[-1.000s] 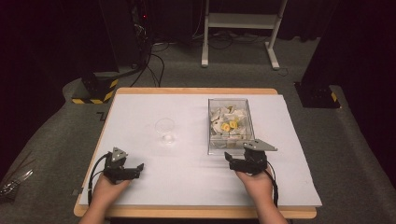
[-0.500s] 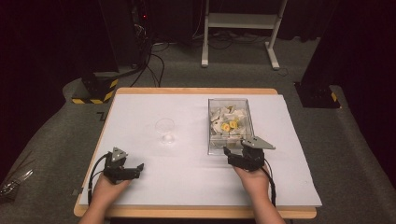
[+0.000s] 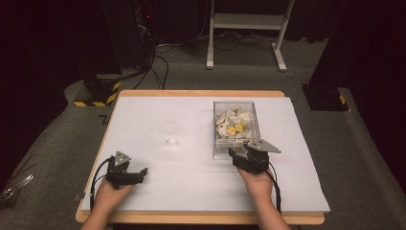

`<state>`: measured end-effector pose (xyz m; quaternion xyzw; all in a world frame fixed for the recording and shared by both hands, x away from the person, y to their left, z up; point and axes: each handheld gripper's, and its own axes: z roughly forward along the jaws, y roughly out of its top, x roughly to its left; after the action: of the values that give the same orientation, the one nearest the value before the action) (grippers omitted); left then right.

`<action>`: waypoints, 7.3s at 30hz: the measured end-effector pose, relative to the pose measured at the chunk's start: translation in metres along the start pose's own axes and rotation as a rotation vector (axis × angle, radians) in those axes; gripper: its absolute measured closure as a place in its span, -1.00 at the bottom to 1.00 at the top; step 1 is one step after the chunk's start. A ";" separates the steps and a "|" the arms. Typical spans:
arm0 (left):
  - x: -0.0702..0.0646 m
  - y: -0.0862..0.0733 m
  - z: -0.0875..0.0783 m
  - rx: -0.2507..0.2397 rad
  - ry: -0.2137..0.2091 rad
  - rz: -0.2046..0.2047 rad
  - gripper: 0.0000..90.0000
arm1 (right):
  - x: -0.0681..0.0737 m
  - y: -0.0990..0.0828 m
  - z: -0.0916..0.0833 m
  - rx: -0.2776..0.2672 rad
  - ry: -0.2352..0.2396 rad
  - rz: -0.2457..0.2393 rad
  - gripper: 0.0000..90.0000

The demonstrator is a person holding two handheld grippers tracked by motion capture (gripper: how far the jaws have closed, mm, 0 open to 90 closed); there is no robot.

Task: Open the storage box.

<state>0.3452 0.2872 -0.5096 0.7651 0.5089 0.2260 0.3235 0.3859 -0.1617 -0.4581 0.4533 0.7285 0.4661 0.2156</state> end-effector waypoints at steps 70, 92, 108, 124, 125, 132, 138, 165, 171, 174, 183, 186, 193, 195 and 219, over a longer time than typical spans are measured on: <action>0.000 0.000 0.000 -0.002 0.000 -0.003 -0.78 | 0.019 -0.035 -0.052 -0.044 0.053 -0.026 -0.02; 0.000 0.000 0.000 -0.002 0.000 -0.003 -0.79 | 0.015 -0.037 -0.078 -0.071 0.001 -0.035 0.03; 0.000 0.000 0.000 -0.002 0.000 -0.003 -0.78 | -0.009 -0.009 -0.089 -0.135 -0.079 -0.029 -0.02; 0.000 0.000 0.000 -0.002 0.000 -0.003 -0.78 | -0.028 0.000 -0.062 -0.137 -0.132 0.020 0.04; 0.000 0.000 0.000 -0.002 0.000 -0.003 -0.78 | -0.029 -0.001 -0.059 -0.134 -0.136 0.024 0.04; 0.000 0.000 0.000 -0.003 0.000 -0.003 -0.78 | -0.032 -0.005 -0.052 -0.136 -0.148 0.040 0.07; 0.000 0.000 0.000 -0.002 0.000 -0.003 -0.78 | -0.032 -0.005 -0.051 -0.136 -0.153 0.036 0.08; 0.000 0.000 0.000 -0.003 0.000 -0.002 -0.78 | -0.035 -0.015 -0.049 -0.126 -0.146 0.049 0.25; 0.000 0.000 0.000 -0.003 0.001 -0.002 -0.78 | -0.034 -0.015 -0.051 -0.130 -0.139 0.042 0.43; 0.000 0.000 0.000 -0.003 0.000 -0.002 -0.78 | -0.033 -0.016 -0.051 -0.131 -0.133 0.039 0.50; 0.000 0.000 0.000 -0.003 0.000 -0.002 -0.78 | -0.033 -0.017 -0.051 -0.132 -0.127 0.039 0.58; 0.000 0.000 0.000 -0.003 0.000 -0.002 -0.78 | -0.032 -0.016 -0.050 -0.132 -0.127 0.033 0.63; 0.000 0.000 0.000 -0.003 0.000 -0.003 -0.78 | -0.032 -0.016 -0.049 -0.133 -0.128 0.029 0.66; 0.000 0.000 0.000 -0.003 0.000 -0.002 -0.78 | -0.032 -0.016 -0.049 -0.133 -0.129 0.031 0.66; 0.000 0.000 0.000 -0.003 0.000 -0.002 -0.78 | -0.028 -0.025 -0.062 -0.138 -0.121 0.025 0.65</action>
<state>0.3450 0.2869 -0.5098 0.7640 0.5094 0.2264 0.3250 0.3426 -0.2191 -0.4541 0.4740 0.6745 0.4896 0.2841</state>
